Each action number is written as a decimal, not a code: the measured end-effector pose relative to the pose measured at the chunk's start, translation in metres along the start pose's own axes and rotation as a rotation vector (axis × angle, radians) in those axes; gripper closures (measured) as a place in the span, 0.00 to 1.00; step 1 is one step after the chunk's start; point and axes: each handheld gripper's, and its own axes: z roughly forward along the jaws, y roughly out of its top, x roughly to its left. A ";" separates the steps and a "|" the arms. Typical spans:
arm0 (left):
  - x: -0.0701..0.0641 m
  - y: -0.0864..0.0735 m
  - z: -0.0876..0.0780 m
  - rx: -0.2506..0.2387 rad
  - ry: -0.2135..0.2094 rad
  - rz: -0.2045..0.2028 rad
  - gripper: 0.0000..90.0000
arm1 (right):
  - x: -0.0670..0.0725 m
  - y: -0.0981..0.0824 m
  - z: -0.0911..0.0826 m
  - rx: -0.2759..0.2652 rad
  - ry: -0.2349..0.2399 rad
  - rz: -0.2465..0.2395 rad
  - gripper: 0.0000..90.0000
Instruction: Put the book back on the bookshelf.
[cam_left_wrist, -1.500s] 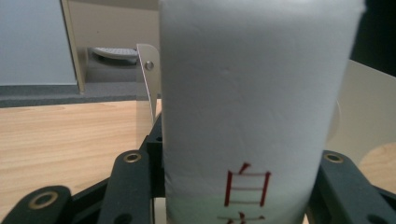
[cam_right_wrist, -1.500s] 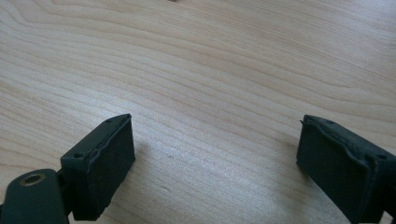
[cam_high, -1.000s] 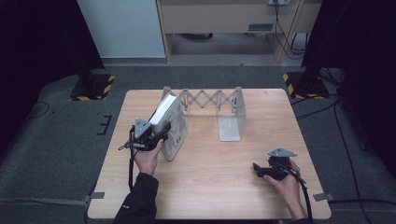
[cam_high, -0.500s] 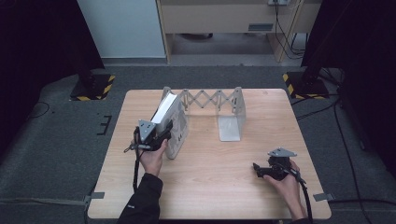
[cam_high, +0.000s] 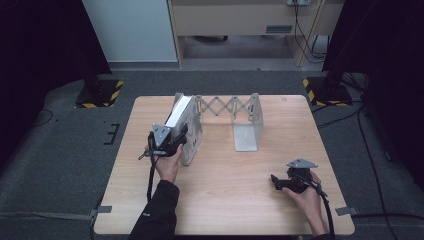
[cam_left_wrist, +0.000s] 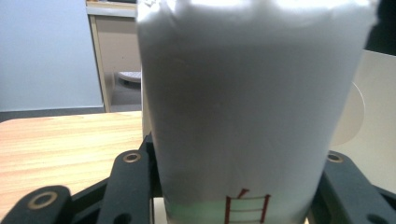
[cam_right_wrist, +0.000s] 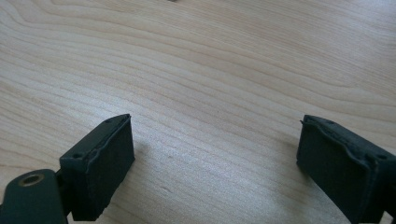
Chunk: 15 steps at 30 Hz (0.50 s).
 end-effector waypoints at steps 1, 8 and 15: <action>0.000 0.000 0.000 0.001 -0.001 0.000 0.56 | 0.000 0.000 0.000 -0.001 0.000 -0.001 0.13; -0.002 -0.001 -0.002 0.024 -0.017 -0.002 0.54 | 0.000 0.000 0.000 -0.001 0.000 -0.003 0.13; 0.000 -0.011 0.000 0.062 -0.047 -0.031 0.52 | 0.000 0.000 0.000 -0.001 0.000 -0.003 0.13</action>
